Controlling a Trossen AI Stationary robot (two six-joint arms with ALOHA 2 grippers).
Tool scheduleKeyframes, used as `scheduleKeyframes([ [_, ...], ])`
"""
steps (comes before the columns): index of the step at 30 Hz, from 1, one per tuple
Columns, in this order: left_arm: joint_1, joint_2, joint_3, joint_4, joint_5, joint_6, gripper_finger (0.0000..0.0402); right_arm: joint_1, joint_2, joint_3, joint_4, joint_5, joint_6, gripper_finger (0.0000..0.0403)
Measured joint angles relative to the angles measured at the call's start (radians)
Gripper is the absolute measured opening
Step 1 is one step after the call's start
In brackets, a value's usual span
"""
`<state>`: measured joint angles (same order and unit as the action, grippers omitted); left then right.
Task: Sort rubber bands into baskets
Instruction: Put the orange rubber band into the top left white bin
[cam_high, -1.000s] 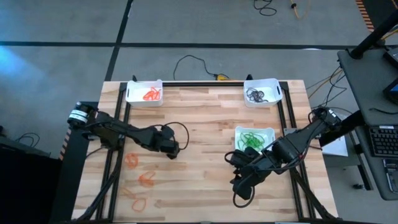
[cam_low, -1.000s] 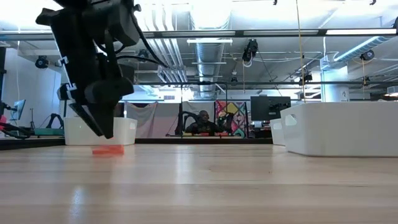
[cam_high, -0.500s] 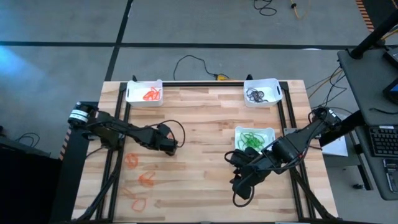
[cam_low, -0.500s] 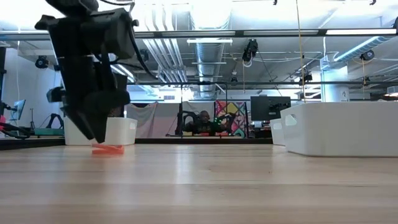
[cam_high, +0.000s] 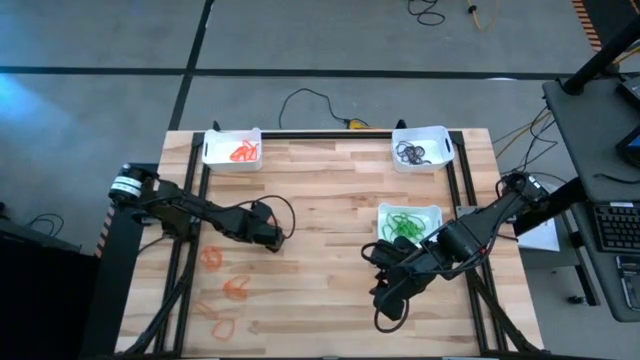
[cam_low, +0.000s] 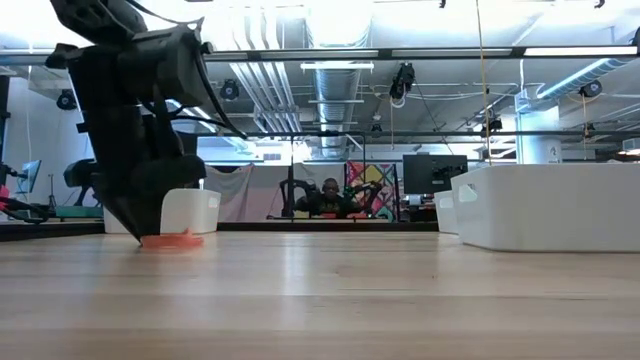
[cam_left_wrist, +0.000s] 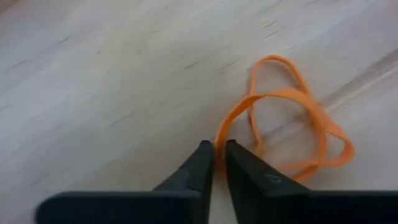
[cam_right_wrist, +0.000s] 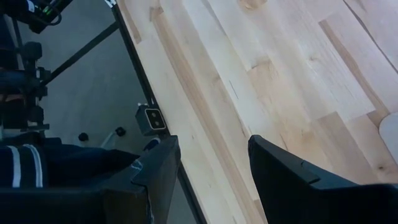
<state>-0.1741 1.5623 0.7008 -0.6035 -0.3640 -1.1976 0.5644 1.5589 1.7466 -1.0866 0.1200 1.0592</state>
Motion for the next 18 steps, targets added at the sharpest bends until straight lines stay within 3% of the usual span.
scheduleKeyframes([
  [2, -0.002, 0.0, 0.001, 0.003, 0.0, 0.001, 0.0008, 0.0, 0.0, 0.0, 0.0, 0.0, 0.001, 0.0185],
  [9, 0.0, -0.02, 0.057, -0.094, -0.019, 0.062, 0.0001, -0.006, 0.0, 0.0, 0.0, -0.014, -0.01, 0.0185],
  [14, 0.041, -0.09, 0.119, -0.271, -0.091, 0.116, 0.0, -0.052, -0.004, 0.0, 0.0, -0.018, -0.131, 0.0185],
  [18, 0.142, -0.182, 0.14, -0.357, -0.13, 0.171, 0.0, -0.124, -0.005, 0.0, 0.0, -0.016, -0.259, 0.0185],
])
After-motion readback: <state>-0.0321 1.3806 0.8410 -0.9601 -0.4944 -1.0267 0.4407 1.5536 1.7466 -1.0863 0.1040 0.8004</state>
